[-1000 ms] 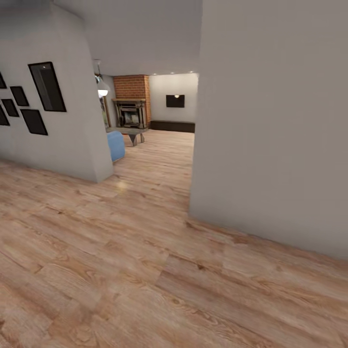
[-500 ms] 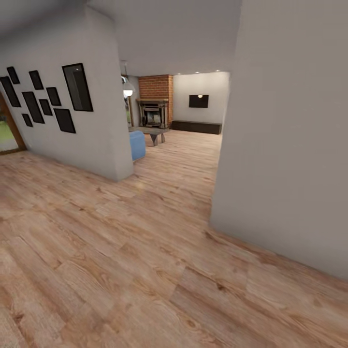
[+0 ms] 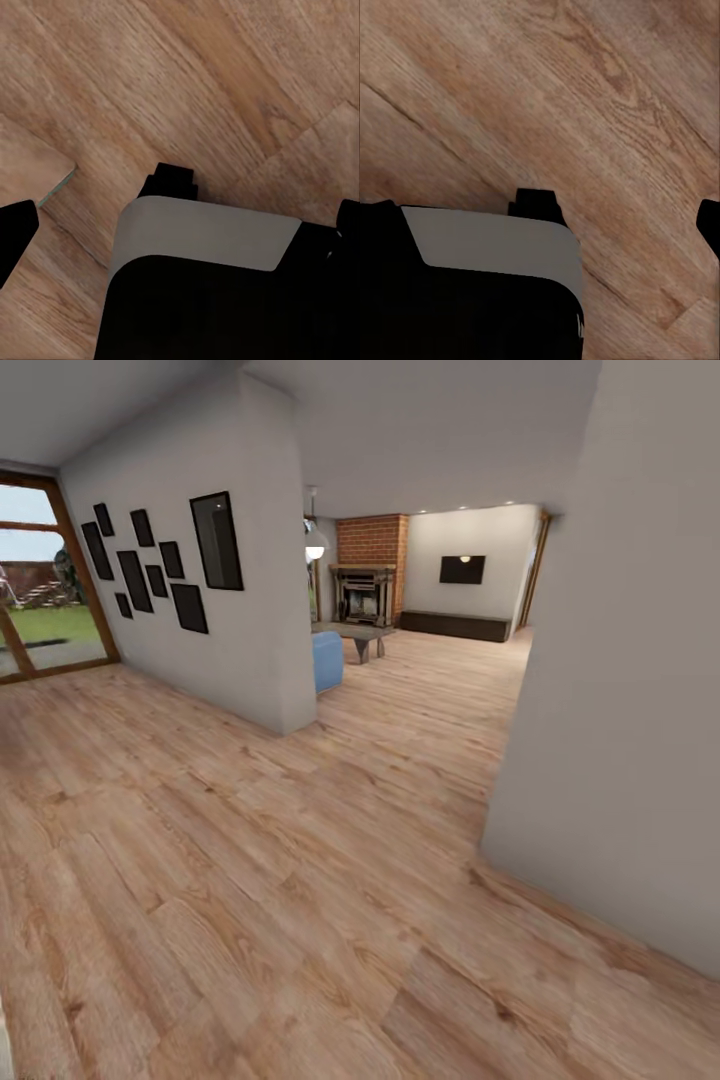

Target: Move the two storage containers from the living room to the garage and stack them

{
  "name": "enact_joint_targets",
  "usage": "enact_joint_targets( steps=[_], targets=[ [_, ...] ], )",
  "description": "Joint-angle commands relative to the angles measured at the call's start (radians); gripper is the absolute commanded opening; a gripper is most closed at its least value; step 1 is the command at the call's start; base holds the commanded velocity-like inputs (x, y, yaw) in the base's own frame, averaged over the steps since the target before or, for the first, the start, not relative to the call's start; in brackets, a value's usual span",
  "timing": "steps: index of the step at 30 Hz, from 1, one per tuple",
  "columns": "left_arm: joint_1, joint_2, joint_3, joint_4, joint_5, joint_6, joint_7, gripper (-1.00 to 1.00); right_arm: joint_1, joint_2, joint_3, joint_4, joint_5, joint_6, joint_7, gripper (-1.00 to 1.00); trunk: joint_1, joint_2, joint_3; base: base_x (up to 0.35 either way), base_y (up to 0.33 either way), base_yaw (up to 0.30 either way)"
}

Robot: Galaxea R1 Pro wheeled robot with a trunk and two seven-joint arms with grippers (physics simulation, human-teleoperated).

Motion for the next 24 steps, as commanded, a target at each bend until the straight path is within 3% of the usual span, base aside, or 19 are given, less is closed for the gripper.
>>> enact_joint_targets(
  steps=[1, 6, 24],
  targets=[
    [-0.001, 0.0, -0.001, 0.0, 0.006, 0.003, 0.003, 1.0, -0.001, 0.001, 0.008, 0.003, -0.009, -0.006, -0.001, 1.0, 0.001, 0.0, -0.001, 0.322, 0.0, 0.273],
    [-0.001, 0.0, -0.001, 0.0, 0.006, 0.003, 0.003, 1.0, -0.001, 0.001, 0.008, 0.003, -0.016, -0.006, -0.001, 1.0, 0.001, 0.0, -0.001, 0.322, 0.0, 0.156],
    [-0.001, 0.0, -0.001, 0.001, 0.006, 0.003, 0.003, 1.0, -0.001, 0.001, 0.008, 0.003, -0.017, -0.006, -0.001, 1.0, 0.001, 0.0, -0.001, 0.322, 0.0, 0.005]
  ],
)
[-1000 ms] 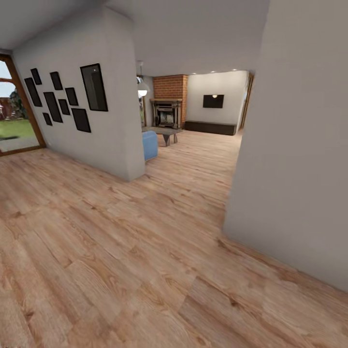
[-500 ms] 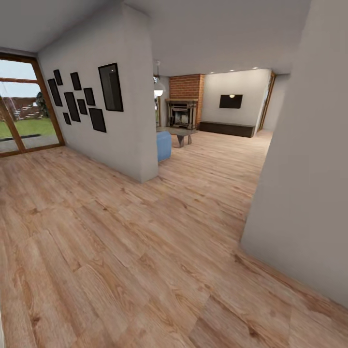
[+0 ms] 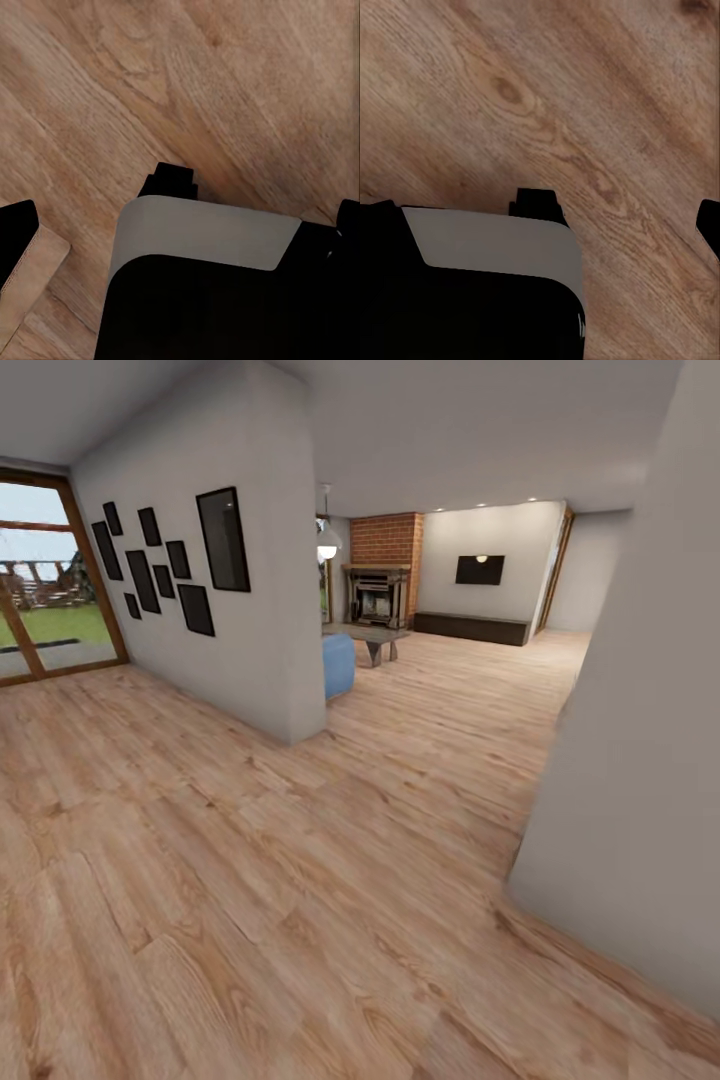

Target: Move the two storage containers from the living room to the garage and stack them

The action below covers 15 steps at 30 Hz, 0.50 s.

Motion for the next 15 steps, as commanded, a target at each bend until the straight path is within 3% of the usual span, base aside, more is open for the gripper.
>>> enact_joint_targets(
  steps=[1, 15],
  targets=[
    [-0.001, 0.0, -0.001, 0.0, 0.006, 0.003, 0.003, 1.0, -0.001, 0.001, 0.008, 0.003, -0.009, -0.005, -0.001, 1.0, 0.001, 0.0, -0.001, 0.322, 0.0, 0.0],
    [-0.001, 0.0, -0.001, -0.001, 0.006, 0.003, 0.003, 1.0, -0.001, 0.001, 0.008, 0.003, -0.008, -0.005, -0.001, 1.0, 0.001, 0.0, -0.001, 0.322, 0.0, 0.0]
  ],
)
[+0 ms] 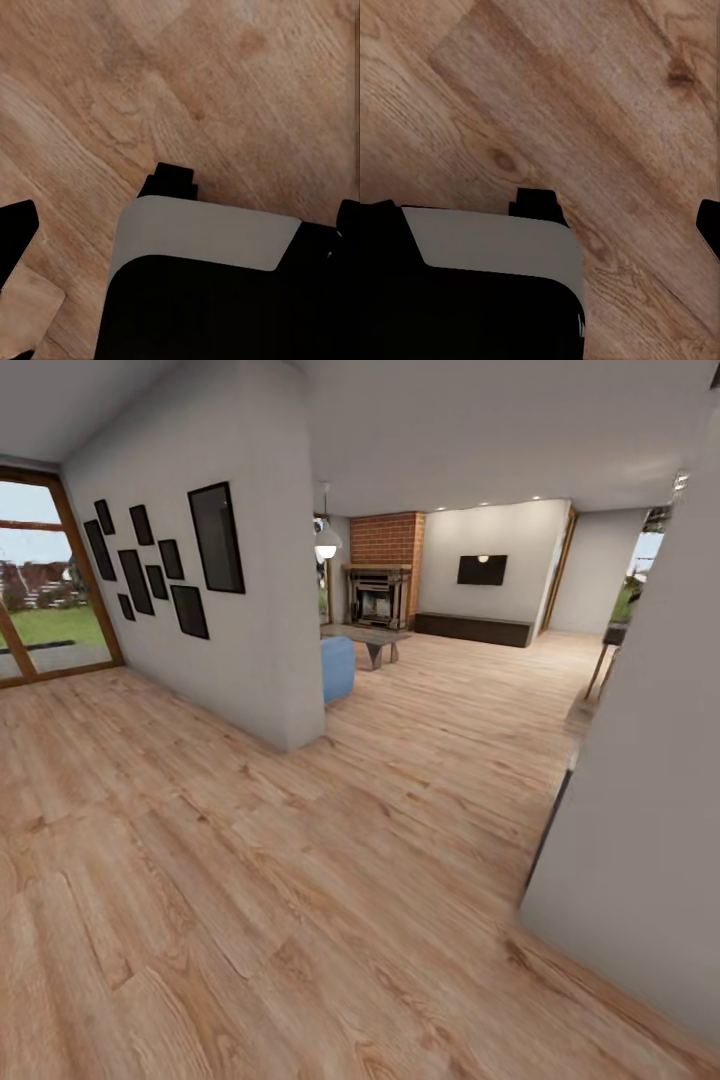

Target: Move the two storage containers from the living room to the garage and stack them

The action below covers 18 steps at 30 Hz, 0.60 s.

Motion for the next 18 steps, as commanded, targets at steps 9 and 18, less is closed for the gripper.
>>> enact_joint_targets(
  steps=[9, 18],
  targets=[
    [-0.001, 0.0, -0.001, 0.0, 0.006, 0.003, 0.003, 1.0, -0.001, 0.001, 0.009, 0.003, -0.002, -0.005, -0.001, 1.0, 0.001, 0.0, -0.001, 0.322, 0.0, 0.0],
    [-0.001, 0.0, -0.001, 0.0, 0.006, 0.003, 0.003, 1.0, -0.001, 0.001, 0.01, 0.003, -0.001, -0.005, -0.001, 1.0, 0.001, 0.0, -0.001, 0.322, 0.0, 0.0]
  ],
)
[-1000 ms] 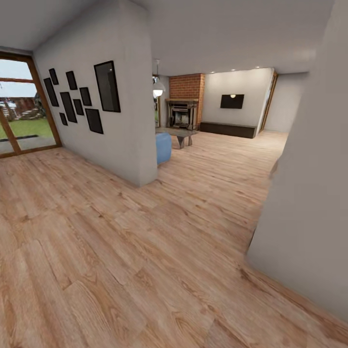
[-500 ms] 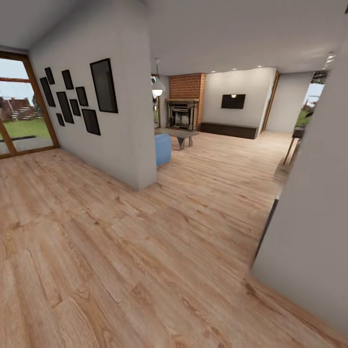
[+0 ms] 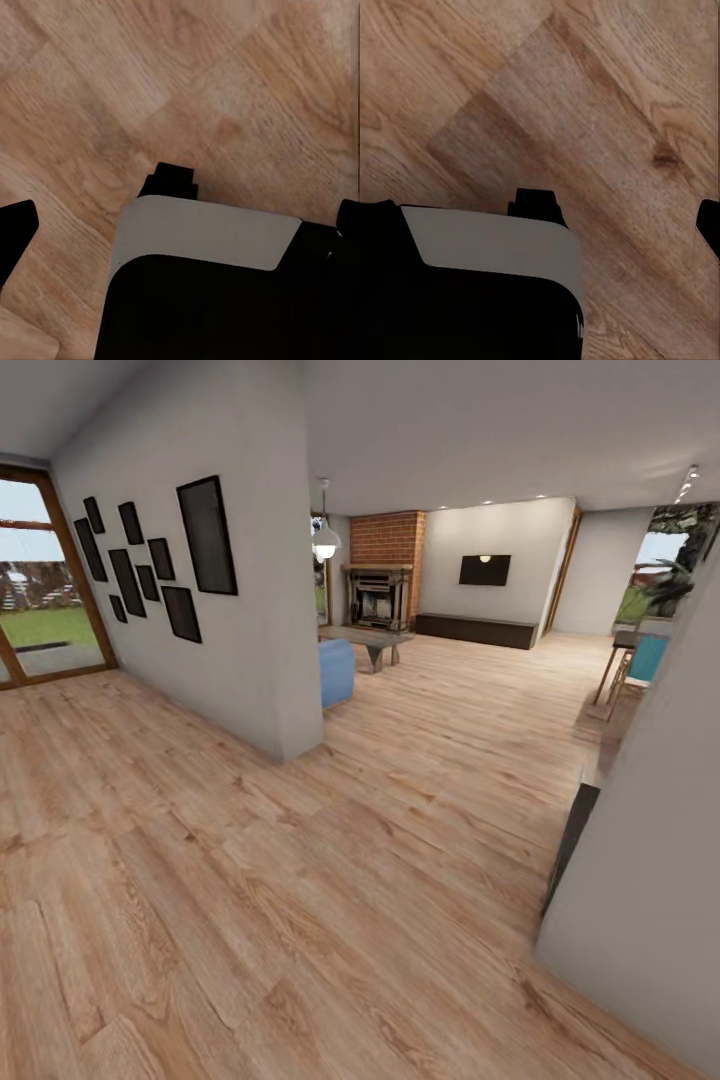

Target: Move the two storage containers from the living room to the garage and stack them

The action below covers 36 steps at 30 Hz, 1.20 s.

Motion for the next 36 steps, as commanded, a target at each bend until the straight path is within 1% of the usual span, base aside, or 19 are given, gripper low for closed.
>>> enact_joint_targets(
  steps=[1, 12, 14, 17, 36],
  targets=[
    [-0.001, 0.0, -0.001, 0.0, 0.006, 0.003, 0.003, 1.0, -0.001, 0.001, 0.008, 0.003, -0.01, -0.005, -0.001, 1.0, 0.001, 0.0, -0.001, 0.322, 0.0, 0.0],
    [0.0, 0.0, -0.001, 0.0, 0.006, 0.003, 0.003, 1.0, -0.001, 0.001, 0.008, 0.003, -0.013, -0.008, -0.002, 1.0, 0.001, 0.0, -0.001, 0.322, 0.0, 0.0],
    [0.0, 0.001, -0.001, 0.0, 0.007, 0.003, 0.003, 1.0, -0.001, 0.001, 0.008, 0.003, -0.014, -0.029, -0.003, 1.0, 0.001, 0.0, -0.001, 0.322, 0.0, 0.0],
    [-0.001, 0.001, 0.0, 0.0, 0.006, 0.003, 0.003, 1.0, -0.001, 0.001, 0.008, 0.003, -0.013, -0.036, -0.007, 1.0, 0.001, 0.0, -0.001, 0.322, 0.0, 0.0],
    [-0.001, 0.0, -0.001, 0.0, 0.006, 0.003, 0.003, 1.0, -0.001, 0.001, 0.008, 0.003, -0.012, -0.038, -0.008, 1.0, 0.001, 0.0, -0.001, 0.322, 0.0, -0.004]
  ],
)
